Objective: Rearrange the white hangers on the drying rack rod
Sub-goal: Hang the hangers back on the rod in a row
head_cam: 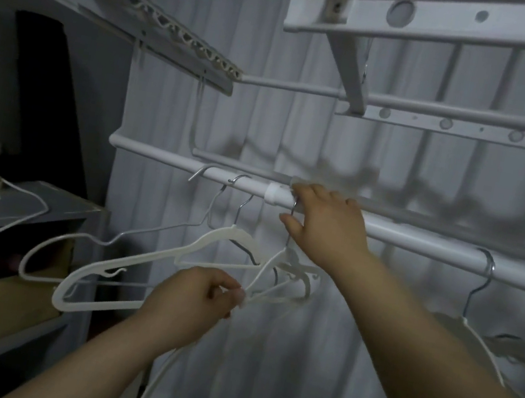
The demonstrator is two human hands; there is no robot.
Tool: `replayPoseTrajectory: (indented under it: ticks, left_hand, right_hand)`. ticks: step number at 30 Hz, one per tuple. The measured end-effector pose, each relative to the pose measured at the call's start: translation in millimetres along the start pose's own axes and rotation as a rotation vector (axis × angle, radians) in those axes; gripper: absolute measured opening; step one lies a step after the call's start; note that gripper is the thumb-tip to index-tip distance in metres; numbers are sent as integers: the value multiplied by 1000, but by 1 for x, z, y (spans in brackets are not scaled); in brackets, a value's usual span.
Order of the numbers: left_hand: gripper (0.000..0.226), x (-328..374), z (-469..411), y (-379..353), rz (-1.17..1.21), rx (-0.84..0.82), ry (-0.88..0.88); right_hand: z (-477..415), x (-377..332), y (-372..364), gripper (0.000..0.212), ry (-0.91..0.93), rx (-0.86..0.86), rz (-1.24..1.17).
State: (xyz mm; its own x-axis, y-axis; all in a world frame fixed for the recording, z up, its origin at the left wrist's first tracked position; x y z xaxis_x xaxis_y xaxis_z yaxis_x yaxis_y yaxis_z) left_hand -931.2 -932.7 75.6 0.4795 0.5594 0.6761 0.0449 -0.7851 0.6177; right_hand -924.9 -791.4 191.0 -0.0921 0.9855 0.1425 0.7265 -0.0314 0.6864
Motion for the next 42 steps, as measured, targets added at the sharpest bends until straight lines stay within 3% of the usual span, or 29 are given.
replayPoseTrajectory:
  ticks: [4, 6, 10, 14, 17, 21, 29, 35, 40, 42]
  left_hand:
    - [17, 4, 1, 39, -187, 386, -145]
    - [30, 2, -2, 51, -366, 469, -185]
    - [47, -20, -11, 53, -619, 344, -7]
    - [24, -43, -13, 47, -681, 152, 95]
    - [20, -52, -15, 45, -569, 72, 122]
    - [24, -50, -24, 40, -378, 76, 110]
    - [27, -29, -45, 17, -374, 36, 123]
    - [28, -42, -24, 1, -366, 27, 160]
    - [18, -59, 21, 25, -373, 57, 189]
    - [23, -61, 43, 45, -411, 85, 175]
  right_hand:
    - [2, 3, -8, 48, 1, 35, 51]
    - [4, 4, -9, 50, 5, 49, 59]
    - [4, 7, -9, 50, 2, 53, 45]
    - [6, 10, -8, 49, 4, 62, 49]
    - [9, 11, -7, 48, -8, 89, 26]
    - [13, 14, -6, 45, -4, 132, 10]
    - [17, 19, -4, 46, 24, 112, 38]
    - [22, 21, 2, 61, 53, 111, -68]
    - [51, -21, 22, 28, 242, 317, -274]
    - [54, -46, 9, 28, 297, 90, -248]
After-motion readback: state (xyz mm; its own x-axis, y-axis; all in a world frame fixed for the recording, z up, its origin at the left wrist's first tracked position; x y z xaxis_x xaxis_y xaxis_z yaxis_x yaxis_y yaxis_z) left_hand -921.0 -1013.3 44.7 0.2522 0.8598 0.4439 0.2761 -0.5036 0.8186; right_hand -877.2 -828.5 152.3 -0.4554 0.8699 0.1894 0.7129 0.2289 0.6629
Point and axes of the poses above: each hand's wrist, its own z-axis away from the middle knuckle, its own y-axis out of the back of the hand, x = y × z, the point moved 6 cm from there along -z, towards the middle knuckle, and after that the axes turned 5 degrees about -z, right-handed, at the moved point
